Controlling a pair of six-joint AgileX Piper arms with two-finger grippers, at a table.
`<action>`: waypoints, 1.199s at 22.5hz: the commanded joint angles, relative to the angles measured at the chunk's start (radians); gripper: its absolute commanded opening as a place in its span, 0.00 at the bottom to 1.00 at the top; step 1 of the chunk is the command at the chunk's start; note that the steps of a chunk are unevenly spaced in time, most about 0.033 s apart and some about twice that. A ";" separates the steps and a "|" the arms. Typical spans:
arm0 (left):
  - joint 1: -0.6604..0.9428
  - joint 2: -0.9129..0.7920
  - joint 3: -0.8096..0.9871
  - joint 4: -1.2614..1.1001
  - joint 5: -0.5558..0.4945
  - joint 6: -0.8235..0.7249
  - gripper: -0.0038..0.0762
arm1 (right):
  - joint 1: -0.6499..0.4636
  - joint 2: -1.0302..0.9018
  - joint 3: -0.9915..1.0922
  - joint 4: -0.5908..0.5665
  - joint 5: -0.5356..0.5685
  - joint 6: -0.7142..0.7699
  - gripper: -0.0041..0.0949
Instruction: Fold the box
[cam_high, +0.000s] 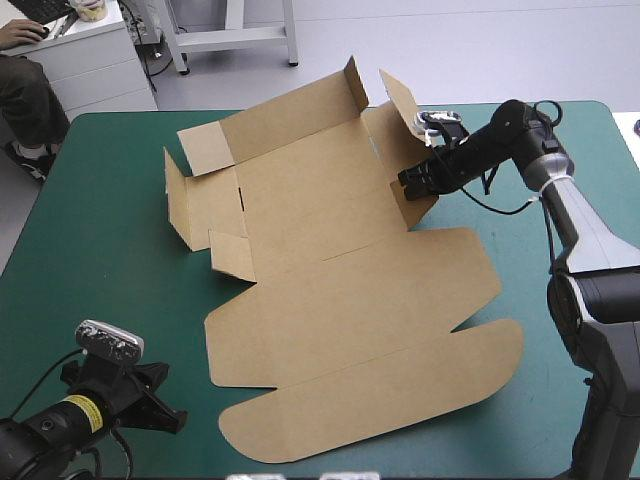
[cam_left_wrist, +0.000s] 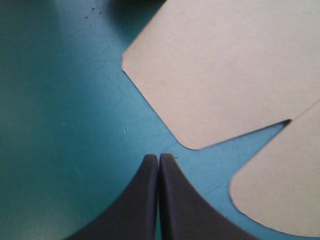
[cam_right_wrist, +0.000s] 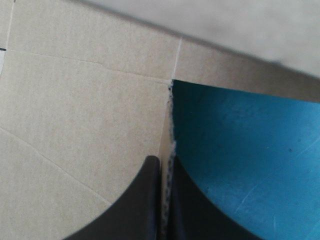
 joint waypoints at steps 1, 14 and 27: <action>-0.005 0.005 -0.079 0.015 -0.074 -0.002 0.04 | 0.002 -0.058 -0.152 -0.005 0.080 -0.080 0.02; -0.005 0.005 -0.328 0.068 -0.105 0.000 0.04 | 0.125 -0.149 -0.292 -0.175 0.080 -0.365 0.02; -0.005 0.005 -0.353 0.133 -0.161 0.000 0.04 | 0.354 -0.111 -0.290 -0.253 0.068 -0.786 0.02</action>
